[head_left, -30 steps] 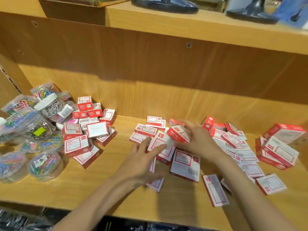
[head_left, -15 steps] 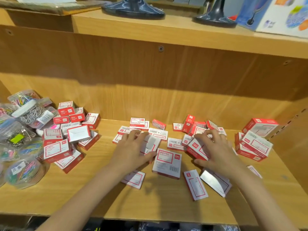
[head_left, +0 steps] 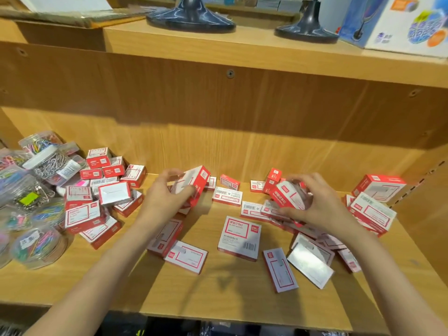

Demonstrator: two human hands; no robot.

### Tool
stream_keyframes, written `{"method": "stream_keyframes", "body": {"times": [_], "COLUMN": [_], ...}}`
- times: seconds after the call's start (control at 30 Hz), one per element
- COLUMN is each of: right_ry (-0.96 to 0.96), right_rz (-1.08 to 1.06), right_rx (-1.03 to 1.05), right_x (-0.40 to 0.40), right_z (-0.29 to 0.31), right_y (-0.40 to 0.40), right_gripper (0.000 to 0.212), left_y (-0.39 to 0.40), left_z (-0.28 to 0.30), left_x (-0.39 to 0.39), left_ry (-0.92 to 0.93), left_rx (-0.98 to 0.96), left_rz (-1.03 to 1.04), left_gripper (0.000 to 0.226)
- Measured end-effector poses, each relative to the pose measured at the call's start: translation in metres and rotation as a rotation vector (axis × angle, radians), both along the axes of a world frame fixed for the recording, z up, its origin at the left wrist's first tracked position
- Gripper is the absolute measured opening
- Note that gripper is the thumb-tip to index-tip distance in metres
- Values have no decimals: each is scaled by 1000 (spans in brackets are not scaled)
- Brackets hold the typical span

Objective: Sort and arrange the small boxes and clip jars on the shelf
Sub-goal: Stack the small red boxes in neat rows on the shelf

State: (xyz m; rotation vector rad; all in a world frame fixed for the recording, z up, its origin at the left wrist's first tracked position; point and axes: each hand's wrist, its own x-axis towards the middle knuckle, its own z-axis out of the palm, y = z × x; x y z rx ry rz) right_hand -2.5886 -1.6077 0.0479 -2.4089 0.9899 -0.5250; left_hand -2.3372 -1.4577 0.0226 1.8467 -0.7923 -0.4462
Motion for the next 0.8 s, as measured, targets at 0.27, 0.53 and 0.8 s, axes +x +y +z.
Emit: {"method": "stream_keyframes", "body": {"times": [0.27,0.53,0.8], "right_ry": [66,23,214], "right_rz": [286,293,0], "right_rx": [-114,-71,-52], "right_x": [67,60,-16], "right_z": [-35,-52,-39], "right_y": [34,22,-30], "right_gripper": [64,38,40], "left_y": [33,44,9], "left_z": [-26,-51,-60], "left_x": [-3,-24,-51], "left_ry": [-438,-307,-433], "left_rx": [272,174,187], "left_rz": [-161,-262,-293], "left_gripper": [70,73,70]}}
